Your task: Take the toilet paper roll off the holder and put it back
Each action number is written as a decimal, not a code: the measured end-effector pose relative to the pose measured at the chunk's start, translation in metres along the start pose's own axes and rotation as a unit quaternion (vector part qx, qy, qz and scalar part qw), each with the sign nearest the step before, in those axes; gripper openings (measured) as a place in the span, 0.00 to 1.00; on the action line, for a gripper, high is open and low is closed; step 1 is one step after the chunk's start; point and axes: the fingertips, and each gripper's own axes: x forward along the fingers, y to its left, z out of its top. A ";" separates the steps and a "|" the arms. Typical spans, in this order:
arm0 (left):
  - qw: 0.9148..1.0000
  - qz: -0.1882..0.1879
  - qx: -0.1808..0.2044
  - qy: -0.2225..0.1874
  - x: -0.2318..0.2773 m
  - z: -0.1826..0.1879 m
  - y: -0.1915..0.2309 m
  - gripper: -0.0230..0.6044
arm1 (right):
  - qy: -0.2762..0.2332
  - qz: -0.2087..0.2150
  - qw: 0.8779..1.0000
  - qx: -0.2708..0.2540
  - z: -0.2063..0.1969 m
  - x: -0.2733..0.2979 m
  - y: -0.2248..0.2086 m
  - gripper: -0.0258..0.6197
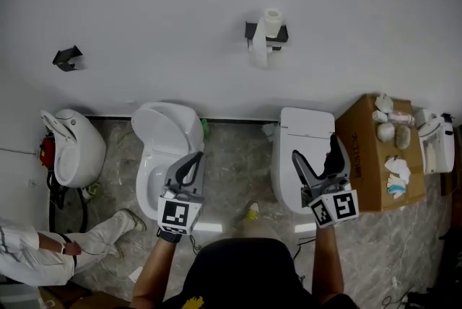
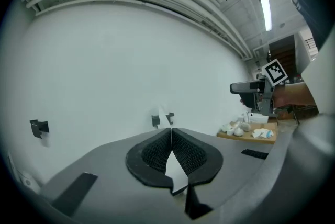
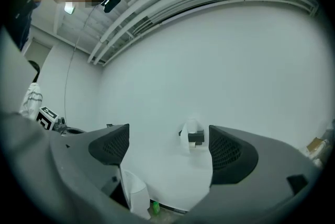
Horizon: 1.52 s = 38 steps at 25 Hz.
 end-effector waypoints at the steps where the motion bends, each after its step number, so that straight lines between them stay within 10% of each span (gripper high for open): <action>1: 1.000 0.007 0.001 -0.004 0.014 0.007 0.002 0.07 | -0.001 0.005 1.000 0.002 0.000 0.011 -0.011 0.73; 10: 0.999 0.037 0.004 -0.027 0.109 0.053 -0.010 0.07 | 0.000 0.054 0.998 0.019 -0.005 0.102 -0.099 0.73; 22: 0.998 0.060 0.010 -0.019 0.167 0.048 0.030 0.07 | -0.002 0.082 0.996 0.031 -0.014 0.201 -0.115 0.73; 38: 0.998 -0.002 -0.010 -0.066 0.271 0.052 0.142 0.07 | 0.042 -0.012 0.999 0.025 -0.046 0.328 -0.108 0.73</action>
